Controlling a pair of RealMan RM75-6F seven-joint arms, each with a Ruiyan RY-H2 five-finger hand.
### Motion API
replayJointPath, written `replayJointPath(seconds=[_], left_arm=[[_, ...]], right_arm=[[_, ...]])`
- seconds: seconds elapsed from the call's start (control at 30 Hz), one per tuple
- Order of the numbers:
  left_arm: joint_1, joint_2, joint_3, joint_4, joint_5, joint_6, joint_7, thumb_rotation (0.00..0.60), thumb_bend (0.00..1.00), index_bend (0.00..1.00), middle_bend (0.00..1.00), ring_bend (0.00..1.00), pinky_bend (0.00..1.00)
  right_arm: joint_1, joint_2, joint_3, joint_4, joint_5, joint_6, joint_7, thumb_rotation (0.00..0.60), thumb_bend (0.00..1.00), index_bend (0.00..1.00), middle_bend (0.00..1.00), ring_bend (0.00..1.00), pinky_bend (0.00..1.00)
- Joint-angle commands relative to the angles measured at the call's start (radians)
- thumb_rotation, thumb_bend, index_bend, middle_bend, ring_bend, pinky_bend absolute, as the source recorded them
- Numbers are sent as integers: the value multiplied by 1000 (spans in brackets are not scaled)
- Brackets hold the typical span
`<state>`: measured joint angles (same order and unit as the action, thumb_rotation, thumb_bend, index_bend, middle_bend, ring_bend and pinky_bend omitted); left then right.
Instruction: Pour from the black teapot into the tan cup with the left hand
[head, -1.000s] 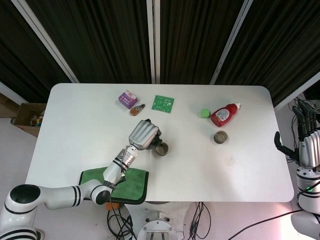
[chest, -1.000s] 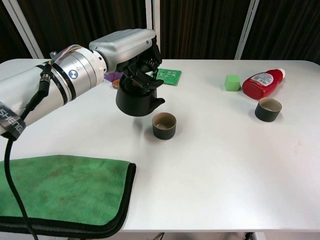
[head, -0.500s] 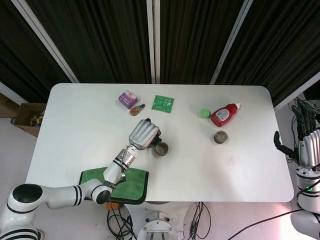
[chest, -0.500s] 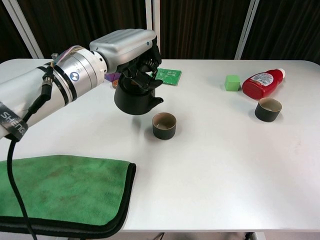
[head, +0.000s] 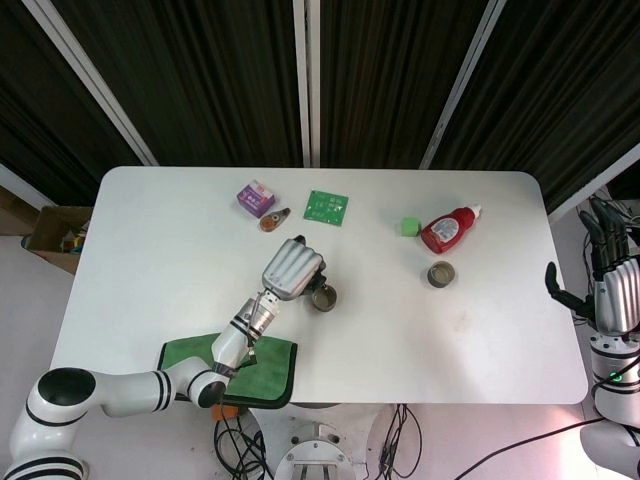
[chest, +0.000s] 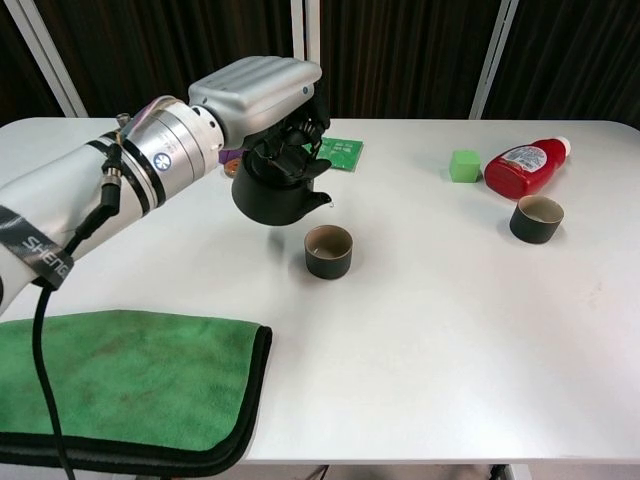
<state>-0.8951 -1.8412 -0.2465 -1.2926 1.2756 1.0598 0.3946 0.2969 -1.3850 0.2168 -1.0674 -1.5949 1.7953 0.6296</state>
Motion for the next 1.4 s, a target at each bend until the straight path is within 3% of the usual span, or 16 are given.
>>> replayJointPath(seconds=[0.03,1.4], left_arm=[[-3,-4,1,5,6,5,9,600,337,963,1000,891,479],[2,-16,34,28,79,48,72,600,337,972,1000,900,479]], right_arm=[[0,-1,0,1,0,-1,1,600,477,0,1,0,0],[2,-8,-7,9,-5,-7,5,600,477,0,5,0,0]])
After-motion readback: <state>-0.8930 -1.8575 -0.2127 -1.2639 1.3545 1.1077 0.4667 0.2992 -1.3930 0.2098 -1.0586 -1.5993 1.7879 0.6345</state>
